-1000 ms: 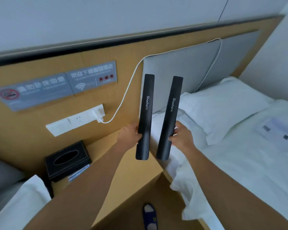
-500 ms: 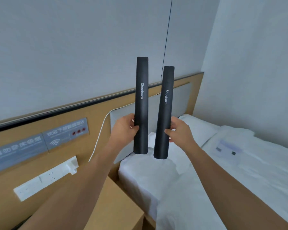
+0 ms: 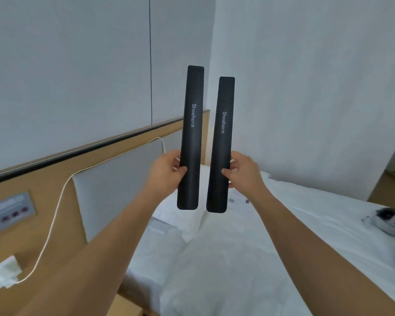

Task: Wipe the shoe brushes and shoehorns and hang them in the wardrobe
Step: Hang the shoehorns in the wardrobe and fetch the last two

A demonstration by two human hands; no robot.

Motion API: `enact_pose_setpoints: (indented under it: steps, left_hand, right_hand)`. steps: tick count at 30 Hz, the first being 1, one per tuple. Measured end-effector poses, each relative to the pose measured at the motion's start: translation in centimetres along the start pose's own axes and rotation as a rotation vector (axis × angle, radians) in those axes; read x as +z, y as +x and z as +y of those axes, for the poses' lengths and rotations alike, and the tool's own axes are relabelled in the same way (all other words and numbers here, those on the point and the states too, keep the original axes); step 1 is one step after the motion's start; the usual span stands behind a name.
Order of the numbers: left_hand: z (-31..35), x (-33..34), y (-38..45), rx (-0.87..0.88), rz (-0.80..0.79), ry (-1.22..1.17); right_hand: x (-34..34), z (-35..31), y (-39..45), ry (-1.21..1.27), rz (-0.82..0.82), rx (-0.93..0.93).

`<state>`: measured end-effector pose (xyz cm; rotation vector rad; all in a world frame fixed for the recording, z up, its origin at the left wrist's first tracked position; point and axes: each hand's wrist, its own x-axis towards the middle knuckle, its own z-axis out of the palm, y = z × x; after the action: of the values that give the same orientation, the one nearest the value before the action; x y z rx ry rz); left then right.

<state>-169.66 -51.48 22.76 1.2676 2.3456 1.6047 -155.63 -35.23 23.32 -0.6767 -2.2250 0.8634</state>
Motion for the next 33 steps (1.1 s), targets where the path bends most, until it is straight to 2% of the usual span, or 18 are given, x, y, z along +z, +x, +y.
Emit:
enact_pose_setpoints:
  steps: [7, 16, 33]
  left_hand:
    - [4.2, 7.3, 0.5, 0.122, -0.126, -0.079]
    - [10.5, 16.0, 1.8, 0.317, -0.359, -0.258]
    - [18.9, 25.4, -4.8, 0.571, -0.695, -0.435]
  right_hand:
    - [-7.4, 3.5, -3.5, -0.065, 0.135, 0.118]
    - [-16.9, 5.8, -8.8, -0.221, 0.389, 0.308]
    - [-25.0, 7.3, -22.2, -0.381, 0.718, 0.565]
